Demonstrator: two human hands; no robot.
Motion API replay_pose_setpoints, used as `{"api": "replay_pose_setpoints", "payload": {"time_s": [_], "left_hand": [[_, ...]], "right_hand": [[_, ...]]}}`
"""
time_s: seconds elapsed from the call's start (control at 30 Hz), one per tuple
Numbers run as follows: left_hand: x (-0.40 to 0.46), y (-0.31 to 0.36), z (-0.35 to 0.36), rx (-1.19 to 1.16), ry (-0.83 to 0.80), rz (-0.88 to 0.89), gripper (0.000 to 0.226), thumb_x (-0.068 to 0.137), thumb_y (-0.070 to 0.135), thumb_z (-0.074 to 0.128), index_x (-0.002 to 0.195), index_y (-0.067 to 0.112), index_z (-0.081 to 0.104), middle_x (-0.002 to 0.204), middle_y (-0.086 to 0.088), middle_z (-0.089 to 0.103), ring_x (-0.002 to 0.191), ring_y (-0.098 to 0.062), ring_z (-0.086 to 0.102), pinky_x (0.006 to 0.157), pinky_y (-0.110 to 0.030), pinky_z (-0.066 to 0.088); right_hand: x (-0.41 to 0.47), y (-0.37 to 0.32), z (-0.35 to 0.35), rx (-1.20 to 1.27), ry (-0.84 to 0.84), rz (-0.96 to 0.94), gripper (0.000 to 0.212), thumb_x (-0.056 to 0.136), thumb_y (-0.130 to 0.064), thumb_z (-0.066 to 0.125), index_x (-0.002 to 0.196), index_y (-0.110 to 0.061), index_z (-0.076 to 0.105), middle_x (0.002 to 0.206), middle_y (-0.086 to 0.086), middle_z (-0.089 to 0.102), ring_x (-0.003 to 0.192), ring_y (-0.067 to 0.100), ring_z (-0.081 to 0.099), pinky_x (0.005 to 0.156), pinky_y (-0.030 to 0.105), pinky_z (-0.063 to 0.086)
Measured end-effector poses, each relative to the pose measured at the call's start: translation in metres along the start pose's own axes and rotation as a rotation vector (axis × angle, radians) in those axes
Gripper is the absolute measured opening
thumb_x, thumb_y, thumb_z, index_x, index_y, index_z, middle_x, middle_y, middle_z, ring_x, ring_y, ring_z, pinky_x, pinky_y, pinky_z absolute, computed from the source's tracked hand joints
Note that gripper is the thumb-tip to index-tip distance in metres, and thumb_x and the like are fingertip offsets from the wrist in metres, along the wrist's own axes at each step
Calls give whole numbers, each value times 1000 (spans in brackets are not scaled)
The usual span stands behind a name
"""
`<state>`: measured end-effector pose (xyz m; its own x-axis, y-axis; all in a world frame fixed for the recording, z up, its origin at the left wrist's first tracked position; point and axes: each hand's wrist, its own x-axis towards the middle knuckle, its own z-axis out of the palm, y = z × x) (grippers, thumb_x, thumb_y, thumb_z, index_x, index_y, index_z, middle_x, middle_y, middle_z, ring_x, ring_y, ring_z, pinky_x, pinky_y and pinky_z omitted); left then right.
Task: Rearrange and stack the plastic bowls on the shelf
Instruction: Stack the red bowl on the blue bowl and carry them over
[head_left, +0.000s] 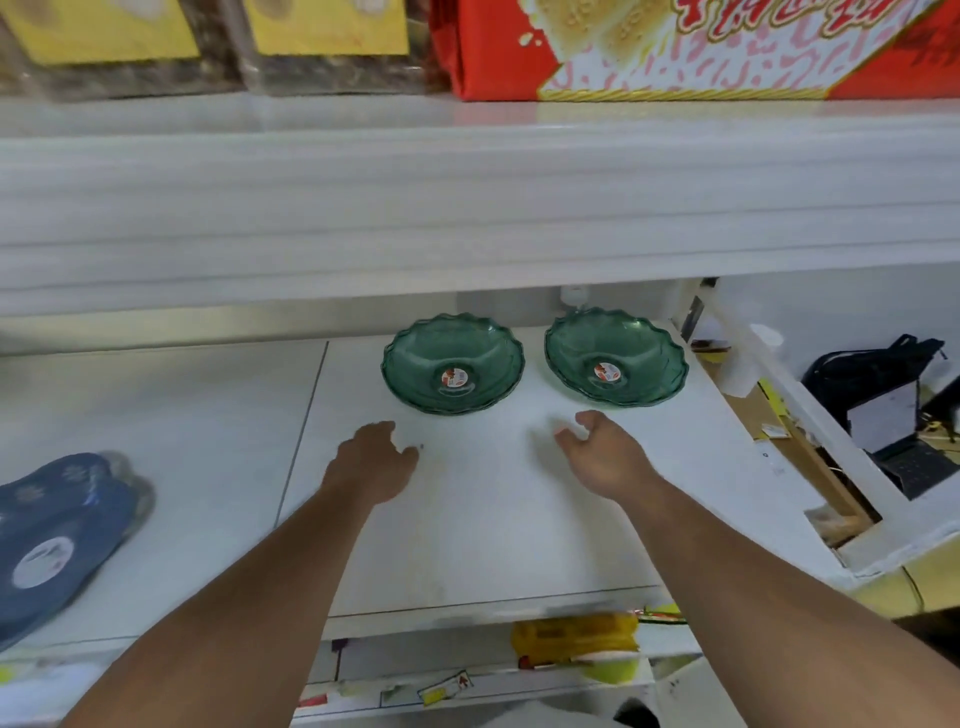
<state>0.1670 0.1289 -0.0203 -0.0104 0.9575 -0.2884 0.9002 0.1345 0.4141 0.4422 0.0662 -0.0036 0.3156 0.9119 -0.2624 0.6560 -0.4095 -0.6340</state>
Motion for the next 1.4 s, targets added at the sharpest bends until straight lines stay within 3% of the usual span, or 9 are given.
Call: {"api": "replay_pose_setpoints", "payload": {"time_s": [0.2, 0.4, 0.57, 0.93, 1.07, 1.23, 1.4], "left_hand": [[-31, 2, -16, 320, 18, 70, 69, 95, 53, 38, 155, 23, 23, 161, -2, 25, 144, -28, 29, 114, -44, 28], [-75, 1, -17, 370, 47, -35, 70, 95, 54, 36, 156, 22, 21, 160, -4, 26, 144, -29, 28, 114, -47, 26], [-122, -11, -9, 324, 54, -171, 69, 95, 53, 37, 155, 22, 22, 158, -6, 30, 142, -30, 31, 115, -48, 25], [-237, -75, -13, 254, 143, -469, 58, 88, 48, 44, 140, 21, 43, 134, -7, 52, 124, -32, 49, 95, -45, 43], [-266, -113, -24, 177, 197, -558, 59, 84, 51, 46, 136, 22, 47, 135, -7, 54, 121, -32, 51, 96, -46, 45], [-297, -171, -36, 182, 197, -629, 64, 92, 53, 40, 147, 21, 35, 142, -7, 47, 129, -33, 46, 98, -48, 44], [-328, -228, -54, 109, 250, -691, 60, 94, 50, 40, 147, 22, 36, 150, -6, 43, 132, -32, 44, 102, -46, 40]], "right_hand": [[-19, -38, 7, -522, -134, -280, 71, 99, -55, 37, 154, -11, 29, 159, 8, 34, 147, 29, 27, 116, 40, 28], [-34, -51, 16, -774, -233, -513, 78, 98, -62, 26, 158, -14, 17, 167, 7, 13, 153, 29, 8, 123, 47, 13], [-57, -52, 21, -824, -319, -674, 76, 99, -60, 27, 159, -14, 15, 168, 7, 9, 154, 28, 6, 124, 47, 10], [-135, -101, 81, -815, -503, -1003, 73, 100, -58, 29, 158, -15, 18, 167, 6, 15, 153, 28, 11, 123, 45, 16], [-169, -127, 111, -821, -525, -1073, 73, 100, -58, 32, 157, -16, 21, 166, 6, 17, 152, 28, 15, 122, 45, 19], [-206, -159, 152, -821, -557, -1126, 69, 100, -55, 33, 156, -15, 25, 164, 7, 25, 149, 29, 25, 119, 44, 27], [-242, -196, 193, -806, -562, -1136, 65, 99, -53, 37, 152, -15, 31, 157, 6, 37, 141, 29, 37, 111, 44, 35]]}}
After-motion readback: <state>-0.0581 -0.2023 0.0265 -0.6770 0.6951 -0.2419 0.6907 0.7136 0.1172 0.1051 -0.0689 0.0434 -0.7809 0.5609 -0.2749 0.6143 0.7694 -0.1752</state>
